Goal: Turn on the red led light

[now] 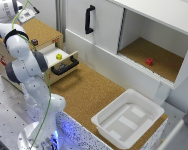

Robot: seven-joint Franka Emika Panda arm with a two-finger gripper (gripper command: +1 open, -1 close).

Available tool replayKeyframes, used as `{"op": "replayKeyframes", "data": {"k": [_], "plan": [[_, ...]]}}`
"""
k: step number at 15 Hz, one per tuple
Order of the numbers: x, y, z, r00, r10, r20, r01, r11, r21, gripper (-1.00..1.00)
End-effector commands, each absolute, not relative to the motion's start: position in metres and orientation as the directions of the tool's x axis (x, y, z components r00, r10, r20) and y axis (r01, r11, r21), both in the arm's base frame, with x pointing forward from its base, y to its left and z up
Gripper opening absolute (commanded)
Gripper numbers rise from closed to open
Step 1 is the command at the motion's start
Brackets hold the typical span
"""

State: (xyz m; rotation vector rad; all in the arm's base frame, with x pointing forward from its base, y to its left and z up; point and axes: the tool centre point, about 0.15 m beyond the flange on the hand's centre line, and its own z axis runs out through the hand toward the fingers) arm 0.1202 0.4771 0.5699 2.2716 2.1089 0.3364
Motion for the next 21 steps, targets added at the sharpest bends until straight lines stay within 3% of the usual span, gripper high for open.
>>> {"op": "replayKeyframes", "data": {"k": [1, 4, 8, 14, 15, 21], "plan": [[0.122, 0.557, 0.563, 0.292, 0.955, -0.057, 0.956, -0.289, 0.051, 1.0], [0.111, 0.578, 0.556, 0.402, 0.915, -0.04, 0.916, -0.401, 0.027, 1.0], [0.105, 0.596, 0.554, 0.481, 0.873, -0.085, 0.876, -0.475, 0.081, 1.0], [0.113, 0.615, 0.548, 0.563, 0.823, -0.07, 0.82, -0.547, 0.166, 1.0], [0.113, 0.615, 0.546, 0.579, 0.812, -0.07, 0.808, -0.561, 0.179, -1.0], [0.122, 0.627, 0.527, 0.583, 0.81, -0.062, 0.805, -0.567, 0.173, -1.0]]}}
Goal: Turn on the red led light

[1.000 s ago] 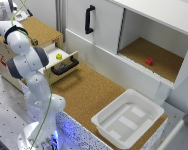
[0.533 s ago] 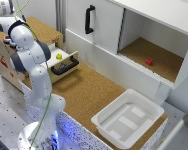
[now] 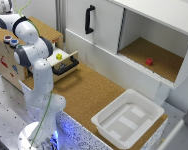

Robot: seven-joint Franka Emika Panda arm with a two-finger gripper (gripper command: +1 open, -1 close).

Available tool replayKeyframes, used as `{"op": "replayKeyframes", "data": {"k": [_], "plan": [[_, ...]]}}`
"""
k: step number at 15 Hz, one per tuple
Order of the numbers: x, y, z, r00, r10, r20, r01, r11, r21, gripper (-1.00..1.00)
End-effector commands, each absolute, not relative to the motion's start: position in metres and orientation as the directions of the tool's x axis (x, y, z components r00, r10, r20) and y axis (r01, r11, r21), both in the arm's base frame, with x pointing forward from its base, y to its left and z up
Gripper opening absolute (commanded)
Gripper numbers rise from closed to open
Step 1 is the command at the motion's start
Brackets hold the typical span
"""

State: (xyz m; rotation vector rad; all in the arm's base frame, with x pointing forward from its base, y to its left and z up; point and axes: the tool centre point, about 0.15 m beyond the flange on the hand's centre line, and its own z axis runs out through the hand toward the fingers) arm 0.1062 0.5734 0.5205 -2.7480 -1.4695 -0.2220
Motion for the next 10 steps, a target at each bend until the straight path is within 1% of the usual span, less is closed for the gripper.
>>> {"op": "replayKeyframes", "data": {"k": [1, 4, 8, 10], "plan": [[0.125, 0.628, 0.523, 0.579, 0.814, -0.057, 0.81, -0.565, 0.158, -1.0], [0.137, 0.632, 0.516, 0.57, 0.82, -0.054, 0.817, -0.559, 0.14, -1.0], [0.151, 0.644, 0.51, 0.546, 0.835, -0.066, 0.832, -0.533, 0.151, -1.0], [0.153, 0.647, 0.5, 0.538, 0.841, -0.064, 0.839, -0.527, 0.132, -1.0]]}}
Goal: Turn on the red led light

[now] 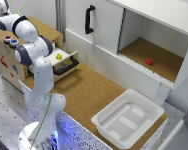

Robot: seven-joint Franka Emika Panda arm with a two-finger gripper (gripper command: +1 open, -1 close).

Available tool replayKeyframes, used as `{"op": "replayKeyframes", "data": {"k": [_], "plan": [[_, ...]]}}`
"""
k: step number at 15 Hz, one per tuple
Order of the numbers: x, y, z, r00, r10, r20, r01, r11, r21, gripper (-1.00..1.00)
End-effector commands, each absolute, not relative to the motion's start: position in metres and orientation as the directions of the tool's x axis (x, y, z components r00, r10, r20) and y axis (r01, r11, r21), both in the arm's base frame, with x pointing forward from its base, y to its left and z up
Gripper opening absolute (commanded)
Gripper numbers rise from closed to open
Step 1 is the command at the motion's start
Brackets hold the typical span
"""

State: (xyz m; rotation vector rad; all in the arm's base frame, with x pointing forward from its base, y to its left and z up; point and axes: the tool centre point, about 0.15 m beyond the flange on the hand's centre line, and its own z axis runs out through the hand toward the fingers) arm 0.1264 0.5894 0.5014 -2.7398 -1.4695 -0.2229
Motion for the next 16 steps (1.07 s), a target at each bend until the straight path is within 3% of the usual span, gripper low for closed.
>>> {"op": "replayKeyframes", "data": {"k": [1, 6, 9, 13, 15, 16], "plan": [[0.154, 0.647, 0.496, 0.535, 0.844, -0.049, 0.842, -0.527, 0.118, -1.0], [0.167, 0.639, 0.483, 0.55, 0.833, -0.061, 0.832, -0.539, 0.134, -1.0], [0.172, 0.637, 0.465, 0.543, 0.838, -0.042, 0.837, -0.538, 0.096, -1.0], [0.169, 0.647, 0.455, 0.509, 0.858, -0.077, 0.859, -0.499, 0.118, -1.0], [0.161, 0.646, 0.462, 0.509, 0.858, -0.065, 0.858, -0.499, 0.124, -1.0], [0.154, 0.645, 0.48, 0.517, 0.854, -0.055, 0.849, -0.502, 0.165, -1.0]]}}
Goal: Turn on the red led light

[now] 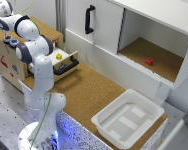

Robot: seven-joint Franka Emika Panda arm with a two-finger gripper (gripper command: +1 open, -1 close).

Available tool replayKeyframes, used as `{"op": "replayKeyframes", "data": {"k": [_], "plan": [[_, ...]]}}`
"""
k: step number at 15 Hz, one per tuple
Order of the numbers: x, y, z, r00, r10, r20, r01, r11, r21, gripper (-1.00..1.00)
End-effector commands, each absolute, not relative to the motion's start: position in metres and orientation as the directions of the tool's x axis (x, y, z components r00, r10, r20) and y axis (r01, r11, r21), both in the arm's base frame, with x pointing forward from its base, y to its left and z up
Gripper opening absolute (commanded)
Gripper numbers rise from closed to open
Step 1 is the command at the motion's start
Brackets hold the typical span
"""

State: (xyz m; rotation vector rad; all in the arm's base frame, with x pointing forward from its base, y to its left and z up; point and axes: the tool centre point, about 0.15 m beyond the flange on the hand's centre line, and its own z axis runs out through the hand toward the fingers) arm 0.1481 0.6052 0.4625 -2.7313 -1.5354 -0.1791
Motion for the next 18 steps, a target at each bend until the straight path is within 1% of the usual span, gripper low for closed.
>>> {"op": "replayKeyframes", "data": {"k": [1, 2, 3, 6, 8, 10, 13, 16, 18], "plan": [[0.149, 0.645, 0.497, 0.52, 0.853, -0.057, 0.841, -0.498, 0.211, -1.0], [0.146, 0.643, 0.51, 0.52, 0.853, -0.05, 0.836, -0.496, 0.235, -1.0], [0.145, 0.643, 0.515, 0.512, 0.858, -0.043, 0.839, -0.488, 0.241, -1.0], [0.155, 0.643, 0.504, 0.504, 0.861, -0.068, 0.848, -0.477, 0.232, -1.0], [0.163, 0.641, 0.492, 0.503, 0.862, -0.069, 0.852, -0.481, 0.208, -1.0], [0.173, 0.642, 0.476, 0.488, 0.866, -0.105, 0.863, -0.462, 0.201, -1.0], [0.181, 0.644, 0.46, 0.483, 0.866, -0.126, 0.869, -0.457, 0.191, -1.0], [0.182, 0.643, 0.452, 0.483, 0.865, -0.131, 0.87, -0.458, 0.185, -1.0], [0.172, 0.643, 0.461, 0.487, 0.866, -0.116, 0.866, -0.461, 0.195, -1.0]]}}
